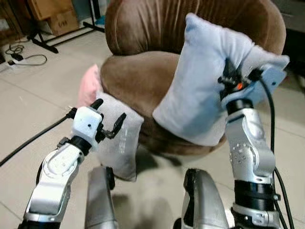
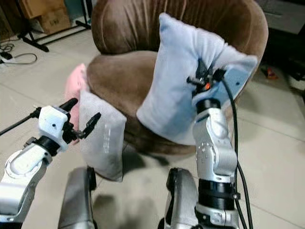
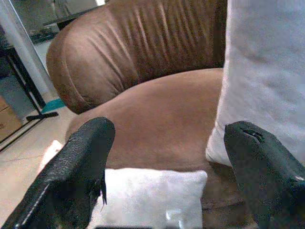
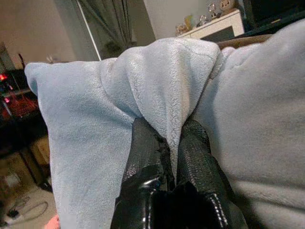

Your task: Move the pillow to the sofa from floor

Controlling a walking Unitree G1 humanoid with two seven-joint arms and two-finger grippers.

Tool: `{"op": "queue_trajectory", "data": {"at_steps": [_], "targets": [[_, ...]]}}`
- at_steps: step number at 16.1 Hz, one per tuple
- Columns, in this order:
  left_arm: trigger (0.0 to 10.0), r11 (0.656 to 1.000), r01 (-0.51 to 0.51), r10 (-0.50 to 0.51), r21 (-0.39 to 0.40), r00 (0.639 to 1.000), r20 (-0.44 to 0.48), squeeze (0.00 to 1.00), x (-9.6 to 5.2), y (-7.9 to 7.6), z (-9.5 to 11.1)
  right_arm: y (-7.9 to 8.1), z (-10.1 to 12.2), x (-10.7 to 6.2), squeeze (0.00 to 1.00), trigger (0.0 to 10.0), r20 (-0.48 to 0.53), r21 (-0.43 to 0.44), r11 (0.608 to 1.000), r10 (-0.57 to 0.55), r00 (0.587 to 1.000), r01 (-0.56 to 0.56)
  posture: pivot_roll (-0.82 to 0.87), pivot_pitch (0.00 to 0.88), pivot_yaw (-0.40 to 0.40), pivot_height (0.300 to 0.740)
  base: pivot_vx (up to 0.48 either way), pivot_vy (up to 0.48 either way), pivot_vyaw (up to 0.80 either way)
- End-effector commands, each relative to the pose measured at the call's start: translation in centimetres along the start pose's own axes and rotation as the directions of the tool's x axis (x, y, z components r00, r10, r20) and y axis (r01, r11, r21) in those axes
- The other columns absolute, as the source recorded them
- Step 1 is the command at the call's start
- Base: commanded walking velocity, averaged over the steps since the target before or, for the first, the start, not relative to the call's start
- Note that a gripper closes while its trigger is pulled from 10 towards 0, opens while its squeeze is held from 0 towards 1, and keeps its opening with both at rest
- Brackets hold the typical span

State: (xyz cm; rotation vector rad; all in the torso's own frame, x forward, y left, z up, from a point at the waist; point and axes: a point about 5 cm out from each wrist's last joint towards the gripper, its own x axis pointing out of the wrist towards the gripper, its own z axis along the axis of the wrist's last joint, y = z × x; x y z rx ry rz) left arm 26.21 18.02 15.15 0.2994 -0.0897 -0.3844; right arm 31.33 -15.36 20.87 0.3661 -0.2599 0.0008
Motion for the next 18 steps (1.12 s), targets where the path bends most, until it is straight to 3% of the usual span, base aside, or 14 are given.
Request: {"op": "queue_trajectory", "data": {"at_steps": [1,7,18], "targets": [[10.0,1.0,-0.007,0.007,0.002,1.0,-0.001,0.0,0.0,-0.2,0.2,0.0,-0.5,-0.2,0.0,10.0,-0.033,-0.094,0.996,-0.003,0.999,0.0,0.04,0.0,-0.051,0.507,0.0,0.0,0.0],[10.0,0.999,-0.033,0.033,-0.01,0.999,-0.002,0.0,0.0,-0.7,0.2,0.9,-0.2,-0.2,0.0,10.0,-0.006,-0.143,0.987,0.067,0.998,-0.067,0.05,0.0,-0.075,0.56,0.0,0.0,0.0],[10.0,0.998,-0.064,0.064,-0.024,0.998,0.007,0.0,0.4,-1.0,0.5,0.9,-0.7,-0.5,0.0,10.0,-0.053,-0.048,0.995,0.083,0.995,-0.085,0.04,0.0,-0.069,0.663,0.0,0.0,0.0]]}}
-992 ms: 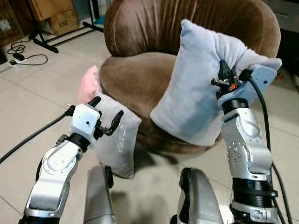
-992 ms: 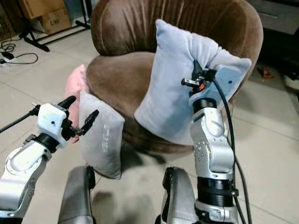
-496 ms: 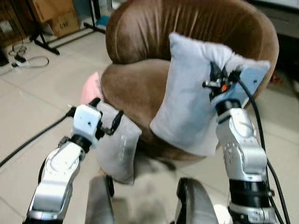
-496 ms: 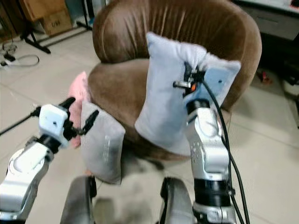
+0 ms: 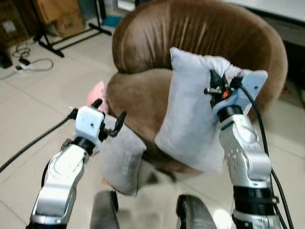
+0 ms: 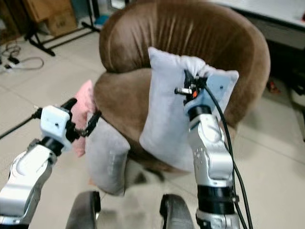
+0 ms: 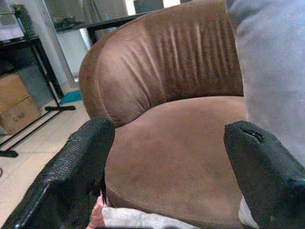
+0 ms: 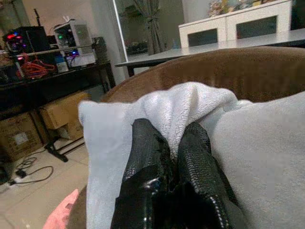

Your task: Move the pillow to the sofa from floor

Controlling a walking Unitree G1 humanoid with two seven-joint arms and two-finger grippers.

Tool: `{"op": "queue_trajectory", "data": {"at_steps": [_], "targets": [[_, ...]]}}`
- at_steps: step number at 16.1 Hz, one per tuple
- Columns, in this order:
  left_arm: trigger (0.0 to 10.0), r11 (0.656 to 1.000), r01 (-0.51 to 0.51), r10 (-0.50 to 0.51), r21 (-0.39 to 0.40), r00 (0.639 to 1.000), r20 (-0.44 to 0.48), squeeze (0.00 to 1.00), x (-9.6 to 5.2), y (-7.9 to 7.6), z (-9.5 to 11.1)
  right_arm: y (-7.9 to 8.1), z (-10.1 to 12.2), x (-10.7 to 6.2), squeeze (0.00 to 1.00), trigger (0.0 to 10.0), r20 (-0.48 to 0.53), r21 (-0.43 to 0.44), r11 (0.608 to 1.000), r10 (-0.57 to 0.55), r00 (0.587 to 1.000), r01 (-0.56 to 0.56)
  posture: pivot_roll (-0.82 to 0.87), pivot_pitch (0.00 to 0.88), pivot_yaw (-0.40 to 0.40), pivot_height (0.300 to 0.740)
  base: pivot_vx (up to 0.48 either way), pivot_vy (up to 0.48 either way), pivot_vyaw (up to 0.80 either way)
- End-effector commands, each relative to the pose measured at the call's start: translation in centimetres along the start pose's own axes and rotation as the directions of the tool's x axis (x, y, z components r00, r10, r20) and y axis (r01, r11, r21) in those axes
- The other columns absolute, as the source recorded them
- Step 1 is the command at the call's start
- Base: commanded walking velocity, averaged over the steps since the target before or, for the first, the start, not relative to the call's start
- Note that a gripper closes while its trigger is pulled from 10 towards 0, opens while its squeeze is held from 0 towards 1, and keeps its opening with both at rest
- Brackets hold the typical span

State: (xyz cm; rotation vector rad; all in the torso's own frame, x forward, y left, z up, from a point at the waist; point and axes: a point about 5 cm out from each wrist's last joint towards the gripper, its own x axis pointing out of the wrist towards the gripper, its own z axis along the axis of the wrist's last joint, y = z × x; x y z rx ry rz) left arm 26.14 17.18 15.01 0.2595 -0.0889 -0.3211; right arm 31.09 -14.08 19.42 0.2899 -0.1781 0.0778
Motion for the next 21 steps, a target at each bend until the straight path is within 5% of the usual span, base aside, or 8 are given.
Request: {"op": "queue_trajectory", "data": {"at_steps": [1,8,14,21], "targets": [[10.0,1.0,0.002,-0.002,0.011,1.0,0.01,0.0,0.2,-0.3,0.4,0.1,0.9,0.1,0.0,10.0,0.036,0.032,0.999,0.009,0.999,-0.01,0.04,0.0,-0.069,0.672,0.0,0.0,0.0],[10.0,0.999,-0.037,0.037,-0.012,0.999,-0.004,0.0,0.3,0.0,0.2,-0.5,0.5,-0.2,0.0,10.0,0.012,0.05,0.998,-0.028,1.0,0.027,0.03,0.0,-0.059,0.74,0.0,0.0,0.0],[10.0,1.0,-0.03,0.03,-0.009,1.0,-0.002,0.0,0.5,-0.1,0.2,-1.2,1.0,-0.3,0.0,10.0,0.061,-0.05,0.996,-0.068,0.996,0.071,0.03,0.0,-0.055,0.74,0.0,0.0,0.0],[10.0,0.999,-0.032,0.032,-0.008,0.999,-0.01,0.0,0.3,-0.2,0.0,-2.3,0.3,-0.8,0.0,10.0,0.028,-0.071,0.985,-0.153,0.988,0.154,0.03,0.0,-0.053,0.74,0.0,0.0,0.0]]}}
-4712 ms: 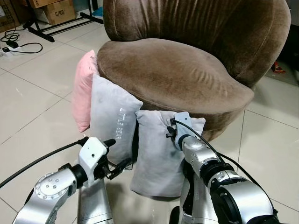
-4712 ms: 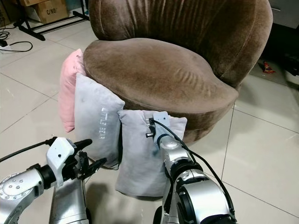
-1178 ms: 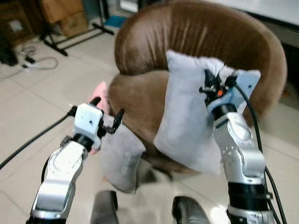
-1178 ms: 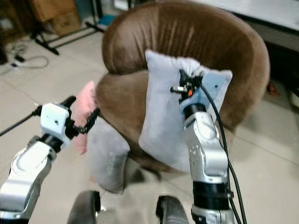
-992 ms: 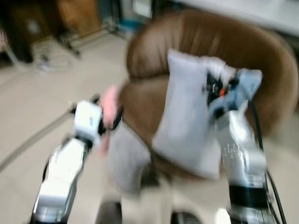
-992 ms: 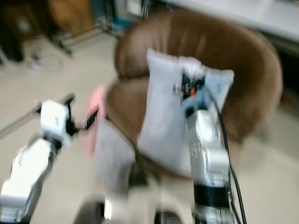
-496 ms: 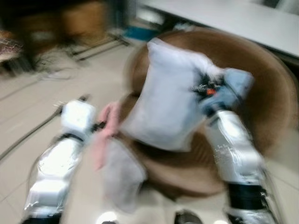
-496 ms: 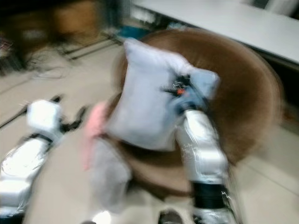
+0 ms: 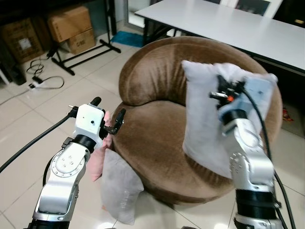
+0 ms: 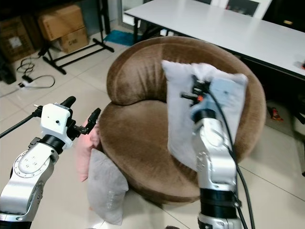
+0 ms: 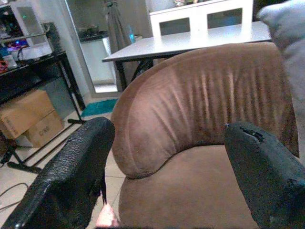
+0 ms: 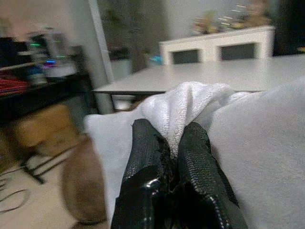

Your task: Move the pillow to the sofa from floor

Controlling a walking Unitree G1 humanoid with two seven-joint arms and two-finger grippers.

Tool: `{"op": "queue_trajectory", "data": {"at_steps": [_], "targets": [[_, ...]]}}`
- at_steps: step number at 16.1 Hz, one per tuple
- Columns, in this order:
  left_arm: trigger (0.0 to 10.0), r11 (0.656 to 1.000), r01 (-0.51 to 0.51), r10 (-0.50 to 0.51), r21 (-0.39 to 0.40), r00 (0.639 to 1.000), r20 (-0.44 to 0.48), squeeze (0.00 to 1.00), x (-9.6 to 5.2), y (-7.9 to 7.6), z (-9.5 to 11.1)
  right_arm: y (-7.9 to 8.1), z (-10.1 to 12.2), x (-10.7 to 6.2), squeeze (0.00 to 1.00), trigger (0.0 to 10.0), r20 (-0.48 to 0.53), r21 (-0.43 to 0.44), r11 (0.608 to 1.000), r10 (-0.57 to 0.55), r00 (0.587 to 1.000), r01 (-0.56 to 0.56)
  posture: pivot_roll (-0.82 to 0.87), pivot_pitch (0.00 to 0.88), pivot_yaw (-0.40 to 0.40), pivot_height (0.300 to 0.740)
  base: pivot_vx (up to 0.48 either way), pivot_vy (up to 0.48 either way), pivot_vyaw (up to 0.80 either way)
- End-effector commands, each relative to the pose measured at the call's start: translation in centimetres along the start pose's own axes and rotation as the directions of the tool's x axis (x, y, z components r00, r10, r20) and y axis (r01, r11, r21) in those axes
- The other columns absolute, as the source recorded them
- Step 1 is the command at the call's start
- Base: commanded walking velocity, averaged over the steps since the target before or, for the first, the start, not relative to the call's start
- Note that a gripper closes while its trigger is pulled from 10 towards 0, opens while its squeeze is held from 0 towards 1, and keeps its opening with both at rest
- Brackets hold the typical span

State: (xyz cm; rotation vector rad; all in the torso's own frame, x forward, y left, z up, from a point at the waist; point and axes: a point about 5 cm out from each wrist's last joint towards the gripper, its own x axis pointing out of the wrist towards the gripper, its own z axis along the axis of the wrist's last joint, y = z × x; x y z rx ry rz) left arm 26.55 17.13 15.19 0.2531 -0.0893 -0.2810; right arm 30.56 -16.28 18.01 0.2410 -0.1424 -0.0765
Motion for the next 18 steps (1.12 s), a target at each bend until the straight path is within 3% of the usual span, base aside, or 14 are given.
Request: {"op": "queue_trajectory", "data": {"at_steps": [1,3,5,6,7,11,18], "targets": [[10.0,1.0,0.007,-0.007,-0.002,1.0,-0.008,0.0,-0.2,-0.3,-0.2,-0.3,0.6,0.0,0.0,10.0,0.018,-0.037,0.999,-0.027,0.999,0.027,0.03,0.0,-0.053,0.74,0.0,0.0,0.0],[10.0,1.0,0.002,-0.001,0.01,1.0,-0.01,0.0,-0.3,-0.5,-0.4,-0.8,-1.0,-0.6,0.0,10.0,-0.08,-0.008,0.999,-0.043,0.996,0.042,0.03,0.0,-0.051,0.74,0.0,0.0,0.0],[10.0,1.0,0.001,-0.001,0.017,1.0,-0.004,0.0,-0.3,-0.6,-0.3,-0.5,-1.2,-0.9,0.0,10.0,-0.068,-0.042,0.998,-0.044,0.997,0.041,0.03,0.0,-0.049,0.74,0.0,0.0,0.0],[10.0,1.0,0.0,0.0,0.018,1.0,-0.002,0.0,-0.2,-0.7,-0.3,0.4,-1.2,-1.0,0.0,10.0,-0.048,0.03,0.999,0.032,0.998,-0.031,0.03,0.0,-0.048,0.74,0.0,0.0,0.0],[10.0,1.0,0.0,0.0,0.02,1.0,-0.001,0.0,-0.2,-0.7,-0.3,0.4,-1.2,-1.0,0.0,10.0,-0.018,-0.025,1.0,-0.011,1.0,0.011,0.03,0.0,-0.048,0.74,0.0,0.0,0.0],[10.0,1.0,-0.008,0.008,0.025,1.0,0.001,0.0,-0.3,-0.6,-0.3,0.9,-1.0,-1.0,0.0,10.0,-0.001,0.015,0.999,0.038,0.999,-0.038,0.03,0.0,-0.049,0.74,0.0,-0.167,0.0],[10.0,1.0,-0.025,0.025,0.017,1.0,-0.002,0.0,-0.3,-0.6,-0.5,1.3,-2.1,-1.4,0.0,10.0,-0.074,-0.024,0.994,0.103,0.992,-0.105,0.03,0.0,-0.048,0.74,0.0,-0.35,0.0]]}}
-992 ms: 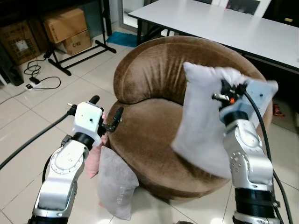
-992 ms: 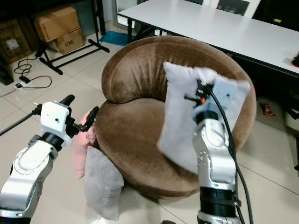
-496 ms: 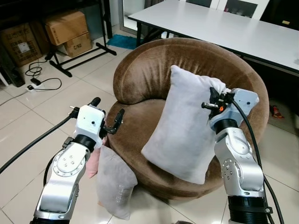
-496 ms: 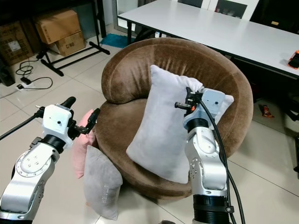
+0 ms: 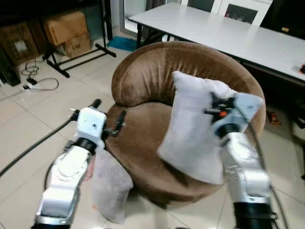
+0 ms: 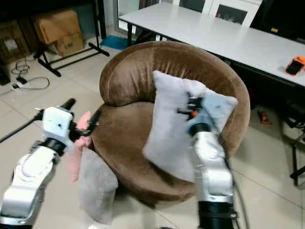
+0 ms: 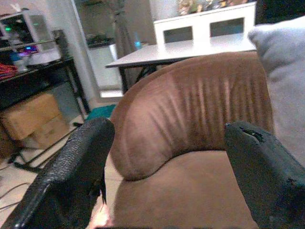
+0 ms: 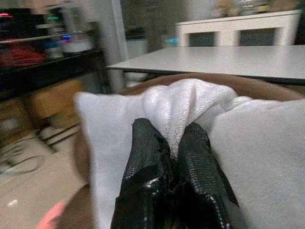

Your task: Move the pillow to the sofa from floor

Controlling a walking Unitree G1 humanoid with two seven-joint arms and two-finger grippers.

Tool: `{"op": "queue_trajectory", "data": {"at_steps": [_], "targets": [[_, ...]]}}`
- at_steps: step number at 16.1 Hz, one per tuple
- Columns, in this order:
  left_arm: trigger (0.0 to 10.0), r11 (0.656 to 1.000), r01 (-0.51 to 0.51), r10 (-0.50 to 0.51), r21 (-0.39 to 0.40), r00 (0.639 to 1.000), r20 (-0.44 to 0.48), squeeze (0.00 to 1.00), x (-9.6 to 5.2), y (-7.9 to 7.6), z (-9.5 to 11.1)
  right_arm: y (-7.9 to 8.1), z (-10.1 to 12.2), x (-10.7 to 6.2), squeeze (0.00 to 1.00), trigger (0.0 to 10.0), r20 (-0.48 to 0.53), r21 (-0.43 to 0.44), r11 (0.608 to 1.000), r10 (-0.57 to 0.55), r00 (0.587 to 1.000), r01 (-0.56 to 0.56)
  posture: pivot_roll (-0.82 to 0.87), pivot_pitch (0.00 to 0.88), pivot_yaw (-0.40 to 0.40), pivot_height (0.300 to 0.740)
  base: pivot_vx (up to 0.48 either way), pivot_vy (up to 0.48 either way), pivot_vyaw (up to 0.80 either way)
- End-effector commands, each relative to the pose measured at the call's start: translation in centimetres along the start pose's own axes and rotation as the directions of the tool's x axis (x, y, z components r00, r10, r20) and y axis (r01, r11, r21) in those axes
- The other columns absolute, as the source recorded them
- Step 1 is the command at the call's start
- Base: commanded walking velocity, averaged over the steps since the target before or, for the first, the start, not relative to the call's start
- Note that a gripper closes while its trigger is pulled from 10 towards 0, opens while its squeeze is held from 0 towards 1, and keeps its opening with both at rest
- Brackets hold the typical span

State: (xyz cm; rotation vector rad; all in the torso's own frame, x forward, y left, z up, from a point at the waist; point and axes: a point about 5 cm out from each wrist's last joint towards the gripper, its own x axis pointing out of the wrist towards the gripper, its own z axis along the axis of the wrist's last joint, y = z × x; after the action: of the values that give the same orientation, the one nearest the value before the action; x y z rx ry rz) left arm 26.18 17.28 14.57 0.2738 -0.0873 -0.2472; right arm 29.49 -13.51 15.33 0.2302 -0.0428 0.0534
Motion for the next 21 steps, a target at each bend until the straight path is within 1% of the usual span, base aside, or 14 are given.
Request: {"op": "queue_trajectory", "data": {"at_steps": [1,4,9,11,12,13,15,16,17,19,21], "targets": [[10.0,1.0,0.007,-0.007,-0.003,1.0,0.007,0.0,0.1,-0.5,0.1,-0.7,0.9,0.1,0.0,10.0,0.037,-0.024,1.0,-0.014,0.999,0.015,0.03,0.0,-0.048,0.74,0.0,-0.349,0.0],[10.0,1.0,0.011,-0.011,-0.003,1.0,0.012,0.0,0.2,-0.5,0.1,-0.7,0.7,0.0,0.0,10.0,0.029,-0.052,0.998,-0.02,0.999,0.022,0.03,0.0,-0.046,0.74,0.0,-0.35,0.0],[10.0,1.0,0.015,-0.015,-0.002,1.0,0.015,0.0,0.2,-0.6,0.1,-0.9,0.5,0.0,0.0,10.0,0.023,-0.05,0.998,-0.028,0.999,0.03,0.03,0.0,-0.046,0.74,0.0,-0.351,0.0],[10.0,0.999,0.0,0.001,-0.037,1.0,0.006,0.0,0.3,-0.6,0.0,-0.8,0.2,0.0,0.0,10.0,0.004,-0.042,0.999,-0.028,1.0,0.028,0.03,0.0,-0.045,0.74,0.0,0.0,0.0],[10.0,0.999,-0.004,0.004,-0.033,1.0,0.016,0.0,0.3,-0.5,0.1,-0.7,0.1,0.0,0.0,10.0,0.0,-0.05,0.998,-0.027,1.0,0.027,0.03,0.0,-0.045,0.74,0.0,0.0,0.0],[10.0,1.0,0.014,-0.014,-0.024,1.0,0.01,0.0,0.3,-0.5,0.0,-0.7,-0.1,0.0,0.0,10.0,-0.014,-0.041,0.999,-0.03,0.999,0.03,0.03,0.0,-0.046,0.74,0.0,0.0,0.0],[10.0,0.999,0.018,-0.018,-0.026,1.0,0.003,0.0,0.3,-0.5,-0.1,-0.6,-0.2,0.1,0.0,10.0,-0.022,-0.042,0.999,-0.024,0.999,0.023,0.03,0.0,-0.047,0.74,0.0,0.0,0.0],[10.0,0.999,0.022,-0.022,-0.044,1.0,0.006,0.0,0.2,-0.4,-0.1,-0.3,-0.1,0.1,0.0,10.0,-0.024,-0.069,0.998,0.007,1.0,-0.009,0.03,0.0,-0.047,0.74,0.296,0.0,0.0],[10.0,0.999,0.025,-0.024,-0.047,1.0,0.008,0.0,0.3,-0.4,-0.1,-0.2,-0.1,0.2,0.0,10.0,-0.026,-0.073,0.997,0.019,0.999,-0.02,0.03,0.0,-0.047,0.74,0.311,0.0,0.0],[10.0,0.999,0.019,-0.018,-0.041,1.0,0.009,0.0,0.4,-0.4,0.0,-0.3,-0.2,0.3,0.0,10.0,-0.029,-0.088,0.996,-0.004,1.0,0.002,0.03,0.0,-0.047,0.74,0.311,0.0,0.22],[10.0,0.999,0.017,-0.017,-0.039,1.0,0.009,0.0,0.4,-0.4,0.0,-0.3,0.0,0.4,0.0,10.0,-0.021,-0.063,0.998,0.0,1.0,-0.001,0.03,0.0,-0.048,0.74,0.311,0.0,0.0]]}}
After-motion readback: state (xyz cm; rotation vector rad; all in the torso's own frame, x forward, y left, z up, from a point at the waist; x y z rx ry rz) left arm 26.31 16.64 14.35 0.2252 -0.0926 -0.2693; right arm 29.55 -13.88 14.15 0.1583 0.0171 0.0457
